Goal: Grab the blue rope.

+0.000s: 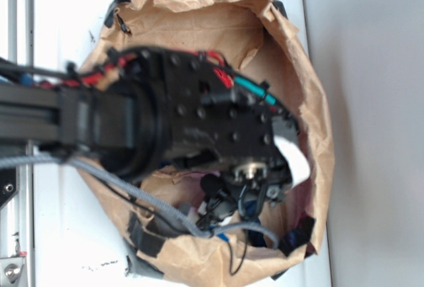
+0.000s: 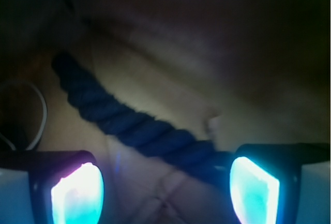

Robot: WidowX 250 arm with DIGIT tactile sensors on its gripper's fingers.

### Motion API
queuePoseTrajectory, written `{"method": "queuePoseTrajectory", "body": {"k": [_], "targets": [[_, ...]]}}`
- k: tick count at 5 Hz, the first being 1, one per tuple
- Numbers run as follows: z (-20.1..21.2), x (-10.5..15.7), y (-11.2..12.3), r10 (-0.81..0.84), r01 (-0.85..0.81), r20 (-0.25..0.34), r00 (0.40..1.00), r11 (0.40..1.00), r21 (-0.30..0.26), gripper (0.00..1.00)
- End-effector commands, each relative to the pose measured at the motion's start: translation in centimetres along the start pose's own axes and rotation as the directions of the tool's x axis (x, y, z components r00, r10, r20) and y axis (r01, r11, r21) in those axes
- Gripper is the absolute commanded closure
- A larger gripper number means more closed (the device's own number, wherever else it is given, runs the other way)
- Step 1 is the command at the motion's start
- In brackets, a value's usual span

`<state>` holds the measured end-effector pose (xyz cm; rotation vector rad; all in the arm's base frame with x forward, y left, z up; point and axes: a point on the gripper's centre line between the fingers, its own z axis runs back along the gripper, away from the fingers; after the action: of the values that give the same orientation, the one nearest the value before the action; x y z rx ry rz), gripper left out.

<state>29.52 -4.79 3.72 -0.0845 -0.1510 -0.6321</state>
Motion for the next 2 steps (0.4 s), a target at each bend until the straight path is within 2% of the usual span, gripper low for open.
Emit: {"method": "queuePoseTrajectory", "body": {"k": [1, 2], "targets": [[-1.9, 1.16, -0.15, 0.008, -0.007, -0.032, 0.999, 0.999, 0.039, 1.0], [-1.77, 1.07, 0.23, 0.012, -0.011, -0.033, 0.999, 0.999, 0.04, 1.0]]}}
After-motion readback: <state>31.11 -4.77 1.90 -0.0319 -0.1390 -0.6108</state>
